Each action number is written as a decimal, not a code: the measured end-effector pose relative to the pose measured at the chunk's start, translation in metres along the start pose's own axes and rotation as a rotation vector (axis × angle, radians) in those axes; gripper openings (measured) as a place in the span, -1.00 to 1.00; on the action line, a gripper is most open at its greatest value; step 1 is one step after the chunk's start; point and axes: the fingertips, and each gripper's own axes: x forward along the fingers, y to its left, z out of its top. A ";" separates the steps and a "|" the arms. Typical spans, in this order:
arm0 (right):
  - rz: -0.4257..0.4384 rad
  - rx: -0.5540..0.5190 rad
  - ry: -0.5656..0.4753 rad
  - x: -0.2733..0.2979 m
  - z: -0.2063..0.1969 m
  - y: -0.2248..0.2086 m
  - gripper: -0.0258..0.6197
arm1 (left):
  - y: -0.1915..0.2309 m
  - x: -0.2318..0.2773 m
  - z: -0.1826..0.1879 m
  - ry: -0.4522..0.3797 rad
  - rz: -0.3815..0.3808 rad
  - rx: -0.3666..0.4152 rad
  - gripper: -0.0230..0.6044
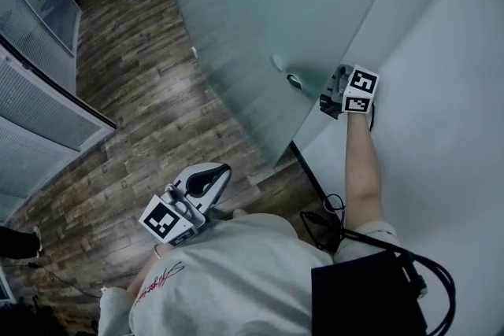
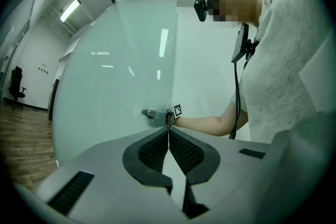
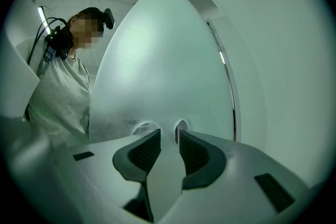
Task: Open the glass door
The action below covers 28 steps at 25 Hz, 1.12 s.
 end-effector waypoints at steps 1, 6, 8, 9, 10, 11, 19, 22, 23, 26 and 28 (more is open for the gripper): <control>-0.001 0.001 0.005 0.000 0.000 0.000 -0.55 | 0.000 0.000 -0.001 0.004 -0.004 0.000 -0.87; -0.034 -0.025 0.061 -0.004 0.004 0.000 -0.55 | -0.002 0.003 0.000 0.009 -0.026 0.003 -0.87; -0.069 -0.029 0.040 -0.014 0.012 -0.002 -0.58 | -0.004 0.005 0.006 -0.008 -0.027 0.002 -0.87; -0.084 -0.025 0.012 -0.021 0.017 -0.002 -0.62 | -0.005 0.006 0.008 -0.013 -0.026 0.000 -0.87; -0.097 -0.022 -0.017 -0.027 0.023 0.000 -0.67 | -0.005 0.006 0.008 -0.013 -0.028 -0.002 -0.87; -0.108 -0.023 -0.035 -0.033 0.026 0.003 -0.71 | -0.005 0.006 0.007 -0.009 -0.030 -0.003 -0.87; -0.185 -0.012 -0.021 -0.060 0.002 0.027 -0.82 | -0.001 0.016 0.001 -0.018 -0.064 -0.015 -0.87; -0.224 0.002 -0.031 -0.070 -0.005 0.044 -0.82 | -0.002 0.019 0.002 -0.029 -0.090 -0.017 -0.87; -0.236 0.002 -0.038 -0.072 -0.005 0.053 -0.83 | -0.003 0.018 0.003 -0.033 -0.099 -0.018 -0.87; -0.274 -0.004 -0.067 -0.076 0.002 0.083 -0.83 | -0.005 0.014 0.008 -0.044 -0.124 -0.026 -0.87; -0.296 -0.013 -0.101 -0.074 0.007 0.104 -0.83 | -0.005 0.011 0.010 -0.046 -0.142 -0.033 -0.87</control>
